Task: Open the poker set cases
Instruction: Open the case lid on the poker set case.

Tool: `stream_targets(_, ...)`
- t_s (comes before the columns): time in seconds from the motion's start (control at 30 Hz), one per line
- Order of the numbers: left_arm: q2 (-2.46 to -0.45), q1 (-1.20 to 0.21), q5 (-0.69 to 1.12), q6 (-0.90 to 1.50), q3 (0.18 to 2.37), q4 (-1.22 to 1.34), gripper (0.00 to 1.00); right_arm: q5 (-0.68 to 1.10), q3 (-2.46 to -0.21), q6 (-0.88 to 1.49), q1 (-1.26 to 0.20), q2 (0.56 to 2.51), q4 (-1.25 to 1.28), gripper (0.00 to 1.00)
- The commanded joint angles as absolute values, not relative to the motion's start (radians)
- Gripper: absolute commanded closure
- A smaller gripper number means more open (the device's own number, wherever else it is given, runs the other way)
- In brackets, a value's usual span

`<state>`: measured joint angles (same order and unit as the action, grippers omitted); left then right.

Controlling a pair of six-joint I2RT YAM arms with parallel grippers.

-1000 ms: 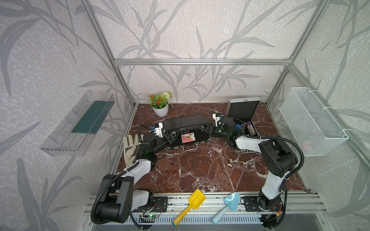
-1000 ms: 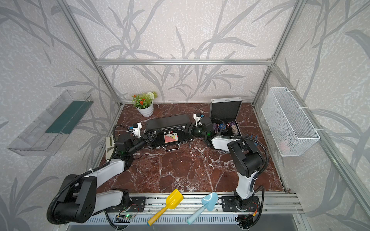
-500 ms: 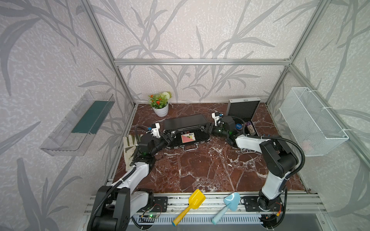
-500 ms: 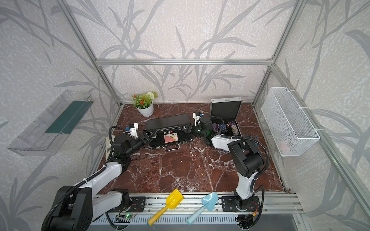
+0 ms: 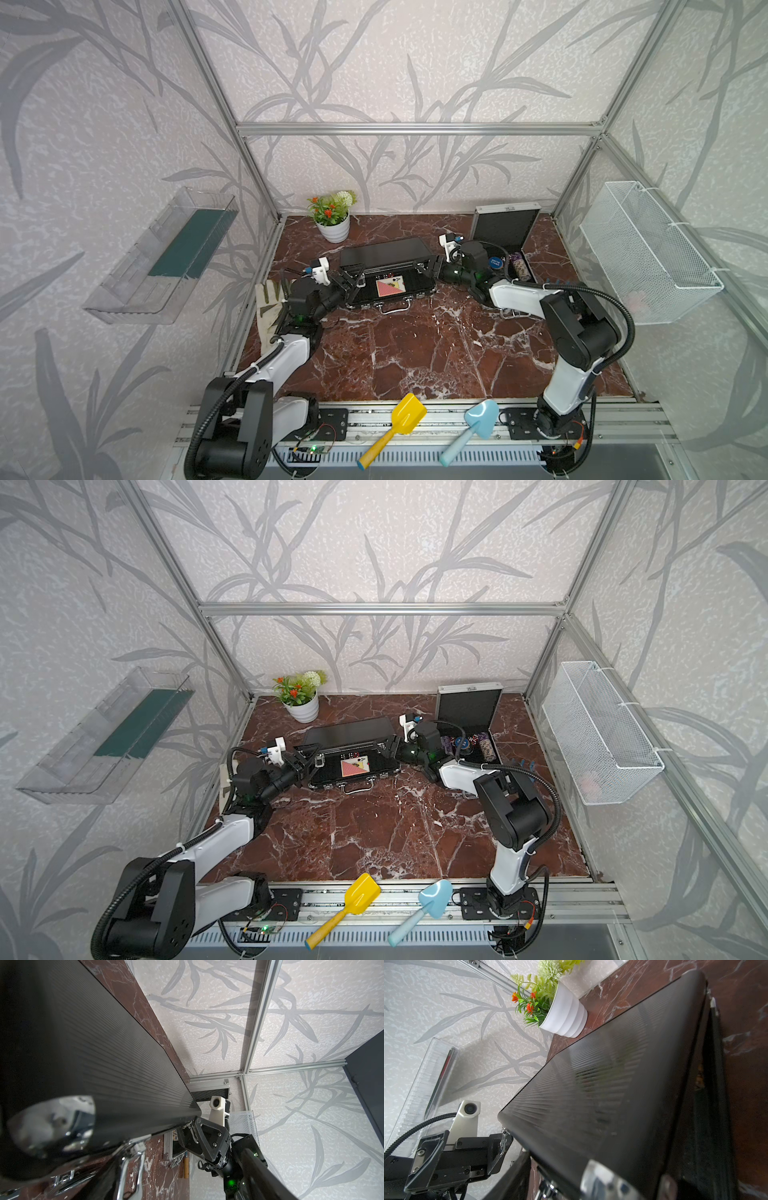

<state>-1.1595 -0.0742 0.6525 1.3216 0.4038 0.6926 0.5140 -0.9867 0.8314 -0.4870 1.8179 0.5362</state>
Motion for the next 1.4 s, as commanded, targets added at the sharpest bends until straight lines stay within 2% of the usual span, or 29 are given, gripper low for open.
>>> stream_targets(0.0, -1.111, -0.067, 0.660, 1.405, 0.460, 0.725, 0.24, 0.436, -0.993, 0.774, -0.489, 1.833, 0.410, 0.37)
stream_targets(0.3, -1.148, -0.044, 0.631, 1.540, 0.458, 0.746, 0.23, 0.434, -0.989, 0.761, -0.488, 1.824, 0.399, 0.37)
stream_targets(0.53, -1.210, -0.029, 0.588, 1.717, 0.412, 0.873, 0.23, 0.433, -0.988, 0.752, -0.489, 1.824, 0.393, 0.38)
stream_targets(0.9, -1.147, -0.028, 0.515, 1.771, 0.459, 0.785, 0.24, 0.411, -0.966, 0.707, -0.495, 1.823, 0.345, 0.38)
stream_targets(1.37, -1.211, -0.030, 0.417, 1.933, 0.440, 0.850, 0.25, 0.402, -0.979, 0.669, -0.498, 1.800, 0.307, 0.37)
